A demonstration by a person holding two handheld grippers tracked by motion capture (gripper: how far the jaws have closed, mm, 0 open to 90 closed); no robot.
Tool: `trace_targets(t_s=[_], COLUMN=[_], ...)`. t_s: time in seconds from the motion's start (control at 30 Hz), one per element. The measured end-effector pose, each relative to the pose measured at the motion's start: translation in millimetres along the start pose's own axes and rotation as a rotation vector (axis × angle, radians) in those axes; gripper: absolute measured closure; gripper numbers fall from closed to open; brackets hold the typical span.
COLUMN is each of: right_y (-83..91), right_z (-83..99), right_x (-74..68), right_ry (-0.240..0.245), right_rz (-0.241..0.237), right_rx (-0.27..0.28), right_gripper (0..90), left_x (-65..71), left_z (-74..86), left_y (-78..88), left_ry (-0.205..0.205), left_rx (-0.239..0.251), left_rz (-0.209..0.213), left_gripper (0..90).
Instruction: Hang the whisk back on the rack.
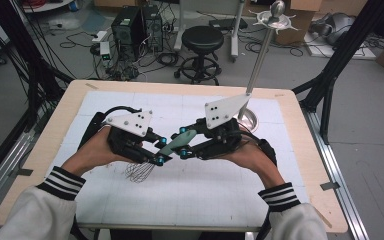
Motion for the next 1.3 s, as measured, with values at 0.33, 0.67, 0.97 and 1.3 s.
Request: trace_targets(t_s=[0.33,0.67,0.97,1.3], right_y=[-0.1,11.2,32.5,61.9], right_z=[-4.1,1.1,4.0,13.0], right_x=[1.1,5.9,11.0,17.0], right_ry=[-0.002,-0.044,-0.091,-0.123], right_rz=[0.001,0.027,0.067,0.103], right_rx=[0.002,-0.023,-0.033,-0.034], right_gripper=[66.0,66.0,66.1,66.1], left_x=[-2.3,-11.5,-19.2,-16.4], left_z=[0.5,10.8,25.1,48.8], left_y=[0.7,11.6,23.0,35.1], left_ry=[-0.002,0.069,0.178,0.199], left_rx=[-0.003,0.007,0.032,0.038], left_rz=[-0.041,-0.146,-0.238,-0.282], left_gripper=[58.9,27.1,1.7,1.7])
Point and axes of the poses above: each handheld gripper's, and its own axes: y roughly backward along the jaws, z roughly out of its underside, x roughly to its right, the point moved 8 cm from there along -y, roughly forward along the jaws, and after that the axes turned 6 degrees about -x, right-handed, at the moved point
